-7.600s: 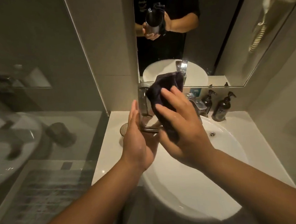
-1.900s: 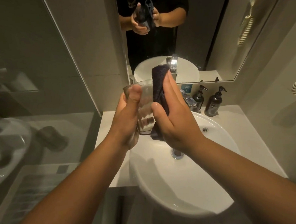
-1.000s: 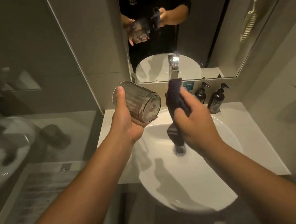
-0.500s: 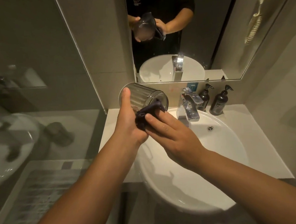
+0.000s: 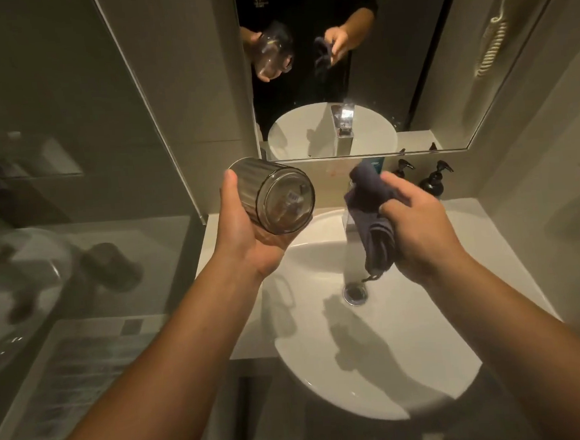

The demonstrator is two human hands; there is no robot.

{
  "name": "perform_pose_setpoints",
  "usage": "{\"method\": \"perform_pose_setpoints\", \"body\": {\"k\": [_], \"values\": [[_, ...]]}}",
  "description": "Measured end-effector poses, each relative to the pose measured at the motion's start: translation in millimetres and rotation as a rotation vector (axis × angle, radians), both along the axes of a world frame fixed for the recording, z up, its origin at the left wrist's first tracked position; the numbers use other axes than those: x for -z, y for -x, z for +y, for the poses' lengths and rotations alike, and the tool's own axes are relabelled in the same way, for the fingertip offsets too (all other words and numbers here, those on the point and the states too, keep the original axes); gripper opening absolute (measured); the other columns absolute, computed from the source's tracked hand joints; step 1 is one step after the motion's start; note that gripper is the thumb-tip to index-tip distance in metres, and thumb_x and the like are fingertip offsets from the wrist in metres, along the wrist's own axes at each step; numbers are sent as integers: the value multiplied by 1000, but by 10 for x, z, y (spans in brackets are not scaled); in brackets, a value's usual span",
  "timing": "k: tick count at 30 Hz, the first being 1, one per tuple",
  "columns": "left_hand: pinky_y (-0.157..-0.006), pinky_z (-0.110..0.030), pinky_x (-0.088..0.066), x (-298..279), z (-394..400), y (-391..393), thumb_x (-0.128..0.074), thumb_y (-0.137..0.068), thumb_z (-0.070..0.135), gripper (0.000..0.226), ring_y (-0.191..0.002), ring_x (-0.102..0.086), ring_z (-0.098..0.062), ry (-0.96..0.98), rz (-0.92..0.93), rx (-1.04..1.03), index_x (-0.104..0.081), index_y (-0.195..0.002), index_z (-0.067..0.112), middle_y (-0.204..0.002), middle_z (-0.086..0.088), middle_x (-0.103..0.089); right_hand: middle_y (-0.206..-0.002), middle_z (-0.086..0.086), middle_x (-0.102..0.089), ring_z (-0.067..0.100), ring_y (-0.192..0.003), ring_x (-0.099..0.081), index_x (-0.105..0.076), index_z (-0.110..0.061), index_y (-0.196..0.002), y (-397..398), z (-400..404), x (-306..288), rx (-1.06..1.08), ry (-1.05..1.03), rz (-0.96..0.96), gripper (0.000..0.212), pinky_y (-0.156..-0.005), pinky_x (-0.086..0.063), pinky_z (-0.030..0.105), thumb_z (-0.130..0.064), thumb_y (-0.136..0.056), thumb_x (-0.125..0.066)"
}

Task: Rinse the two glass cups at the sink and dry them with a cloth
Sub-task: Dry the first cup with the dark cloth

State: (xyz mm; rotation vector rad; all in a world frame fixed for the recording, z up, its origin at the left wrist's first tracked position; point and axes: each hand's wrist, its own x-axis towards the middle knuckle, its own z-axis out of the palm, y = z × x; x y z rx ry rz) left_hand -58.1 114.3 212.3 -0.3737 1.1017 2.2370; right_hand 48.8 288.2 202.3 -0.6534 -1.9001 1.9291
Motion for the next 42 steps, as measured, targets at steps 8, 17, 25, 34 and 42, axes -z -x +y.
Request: {"method": "perform_pose_setpoints", "body": {"k": [8, 17, 25, 34, 42], "values": [[-58, -33, -61, -19, 101, -83, -47, -95, 63, 53, -72, -76, -27, -159, -50, 73, -67, -114, 18, -88, -15, -76, -146, 22, -44, 39, -139, -37, -42, -2, -141, 214, -349, -142, -350, -1592, 572, 52, -115, -33, 48, 7, -91, -54], [-71, -40, -60, 38, 56, -25, -49, -88, 73, 73, -95, -75, -33, -64, -4, 79, -66, -128, 14, -114, -18, -74, -148, 26, -38, 41, -140, -33, -42, 3, -140, 300, -304, 102, -248, -1652, 489, 61, -115, -31, 47, 13, -84, -63], [-74, -44, -63, 110, 49, 85, -49, -88, 72, 73, -91, -76, -31, 11, 17, 5, -65, -128, 13, -110, -16, -76, -148, 27, -38, 43, -138, -37, -43, 6, -139, 113, -403, 476, -224, -1569, 287, 66, -110, -38, 49, 18, -77, -63], [-68, -41, -62, 374, -100, 178, -61, -86, 66, 62, -89, -77, -25, 203, 92, 1, -62, -125, 17, -110, -10, -77, -94, -6, -65, 19, -86, -61, -68, -21, -110, -224, -261, 458, -847, -998, -717, 35, -66, -44, 24, -3, -88, -48], [-99, -45, -52, 708, -416, -248, -74, -65, 56, 95, -120, -58, -19, 639, 678, 124, -33, -145, 23, -129, 2, -55, -130, 6, -61, 25, -112, -55, -59, -19, -128, -920, -323, 780, -484, -750, -802, 45, -94, -44, 35, -6, -88, -44]]}}
